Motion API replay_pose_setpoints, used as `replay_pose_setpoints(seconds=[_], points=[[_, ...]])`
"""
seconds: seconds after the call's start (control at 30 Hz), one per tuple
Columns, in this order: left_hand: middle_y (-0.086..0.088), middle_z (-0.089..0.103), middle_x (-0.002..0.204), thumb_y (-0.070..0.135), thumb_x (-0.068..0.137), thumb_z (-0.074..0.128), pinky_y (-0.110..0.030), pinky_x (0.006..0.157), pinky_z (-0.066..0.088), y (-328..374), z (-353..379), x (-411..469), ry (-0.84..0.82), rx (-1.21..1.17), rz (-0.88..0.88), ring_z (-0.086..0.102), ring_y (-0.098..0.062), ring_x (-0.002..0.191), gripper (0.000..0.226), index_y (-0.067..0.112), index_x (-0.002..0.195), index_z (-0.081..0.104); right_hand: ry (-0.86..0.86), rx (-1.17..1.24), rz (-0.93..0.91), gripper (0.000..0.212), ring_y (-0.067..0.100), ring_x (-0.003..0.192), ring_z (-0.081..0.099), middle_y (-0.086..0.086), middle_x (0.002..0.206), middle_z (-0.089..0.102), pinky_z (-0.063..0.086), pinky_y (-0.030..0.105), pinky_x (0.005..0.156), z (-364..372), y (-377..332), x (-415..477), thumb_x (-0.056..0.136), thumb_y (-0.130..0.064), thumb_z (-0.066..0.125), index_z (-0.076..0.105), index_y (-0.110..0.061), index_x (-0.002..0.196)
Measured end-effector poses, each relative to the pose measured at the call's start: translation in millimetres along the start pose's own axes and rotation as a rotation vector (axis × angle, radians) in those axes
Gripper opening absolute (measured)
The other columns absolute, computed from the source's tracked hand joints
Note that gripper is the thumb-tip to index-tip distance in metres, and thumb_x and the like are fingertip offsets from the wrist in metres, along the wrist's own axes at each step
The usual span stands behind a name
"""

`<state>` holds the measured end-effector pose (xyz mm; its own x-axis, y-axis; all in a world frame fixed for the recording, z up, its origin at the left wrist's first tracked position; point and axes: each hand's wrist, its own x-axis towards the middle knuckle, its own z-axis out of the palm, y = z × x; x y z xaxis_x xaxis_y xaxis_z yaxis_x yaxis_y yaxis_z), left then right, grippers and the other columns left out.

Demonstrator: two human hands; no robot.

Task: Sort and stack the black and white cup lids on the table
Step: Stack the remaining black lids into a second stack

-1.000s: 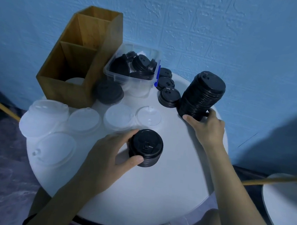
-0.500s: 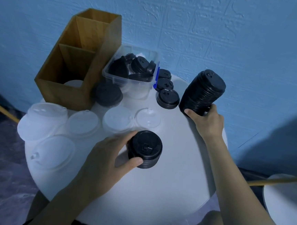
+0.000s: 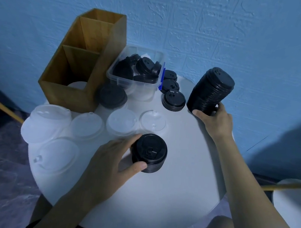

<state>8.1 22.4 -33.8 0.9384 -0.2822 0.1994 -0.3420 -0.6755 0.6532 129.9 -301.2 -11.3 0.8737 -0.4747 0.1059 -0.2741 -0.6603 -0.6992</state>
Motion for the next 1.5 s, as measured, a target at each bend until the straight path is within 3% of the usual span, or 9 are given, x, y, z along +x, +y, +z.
replay_pose_setpoints(seconds=[0.17,0.4,0.53,0.63,0.73,0.93,1.2,1.33,1.5], points=[[0.042,0.054,0.128,0.065,0.082,0.056,-0.003,0.095,0.029,1,1,1,0.014,-0.029,-0.002,0.045,0.019,0.120,0.067,0.056,0.145,0.036,-0.022,-0.017,0.000,0.083,0.034,0.131,0.050,0.012,0.138,0.060,0.040,0.040,0.094,-6,4,-37,0.087,-0.052,0.074,0.040,-0.008,0.148],[0.046,0.051,0.127,0.066,0.083,0.056,-0.014,0.098,0.036,0,2,-1,0.033,-0.051,-0.012,0.049,0.011,0.121,0.066,0.054,0.145,0.036,-0.095,0.031,-0.295,0.035,0.022,0.120,0.059,-0.005,0.134,0.061,0.046,0.038,0.103,9,-13,-82,0.098,-0.027,0.065,0.060,-0.023,0.133],[0.042,0.052,0.130,0.062,0.083,0.061,-0.020,0.100,0.040,0,0,-5,0.027,-0.086,-0.009,0.049,0.011,0.123,0.065,0.054,0.143,0.038,-0.178,-0.193,-0.546,0.047,0.024,0.138,0.046,0.000,0.158,0.042,0.040,0.035,0.105,22,-50,-61,0.101,-0.023,0.058,0.052,-0.015,0.146],[0.045,0.049,0.129,0.068,0.079,0.055,-0.012,0.096,0.036,-2,-2,-7,0.021,-0.080,-0.008,0.047,0.013,0.122,0.065,0.059,0.140,0.036,-0.214,-0.330,-0.618,0.054,0.031,0.136,0.044,0.009,0.154,0.042,0.048,0.042,0.099,36,-67,-44,0.099,-0.027,0.059,0.045,-0.008,0.148],[0.050,0.046,0.127,0.067,0.079,0.056,-0.009,0.093,0.035,-3,-6,-10,0.030,-0.076,-0.004,0.044,0.018,0.121,0.061,0.066,0.136,0.036,-0.242,-0.379,-0.619,0.044,0.035,0.136,0.042,0.015,0.137,0.056,0.045,0.048,0.105,42,-65,-43,0.100,-0.026,0.058,0.055,0.000,0.135],[0.046,0.048,0.127,0.065,0.078,0.057,-0.014,0.095,0.037,-6,-11,-12,0.027,-0.074,0.001,0.046,0.015,0.120,0.063,0.064,0.137,0.036,-0.159,-0.294,-0.612,0.031,0.036,0.109,0.061,0.010,0.125,0.066,0.052,0.047,0.087,31,-62,-51,0.100,-0.014,0.051,0.065,-0.010,0.127],[0.046,0.050,0.127,0.065,0.079,0.057,-0.021,0.100,0.041,-3,-10,-5,0.035,-0.072,0.019,0.048,0.012,0.120,0.064,0.063,0.140,0.037,-0.187,-0.331,-0.586,0.034,0.037,0.112,0.060,0.006,0.125,0.067,0.053,0.045,0.090,43,-76,-39,0.097,-0.018,0.051,0.068,-0.016,0.127],[0.041,0.053,0.127,0.062,0.080,0.059,-0.020,0.099,0.043,-2,-10,1,0.030,-0.072,0.018,0.051,0.008,0.119,0.065,0.057,0.141,0.038,-0.148,-0.180,-0.487,0.032,0.027,0.115,0.063,0.003,0.128,0.069,0.047,0.033,0.094,36,-76,-29,0.100,-0.017,0.052,0.069,-0.019,0.127],[0.038,0.056,0.122,0.063,0.077,0.064,-0.035,0.098,0.048,0,-9,2,0.033,-0.006,0.040,0.053,0.006,0.116,0.070,0.049,0.142,0.043,-0.182,-0.151,-0.427,0.037,0.030,0.123,0.060,0.005,0.134,0.067,0.045,0.035,0.101,40,-97,-17,0.101,-0.010,0.045,0.066,-0.016,0.132]])
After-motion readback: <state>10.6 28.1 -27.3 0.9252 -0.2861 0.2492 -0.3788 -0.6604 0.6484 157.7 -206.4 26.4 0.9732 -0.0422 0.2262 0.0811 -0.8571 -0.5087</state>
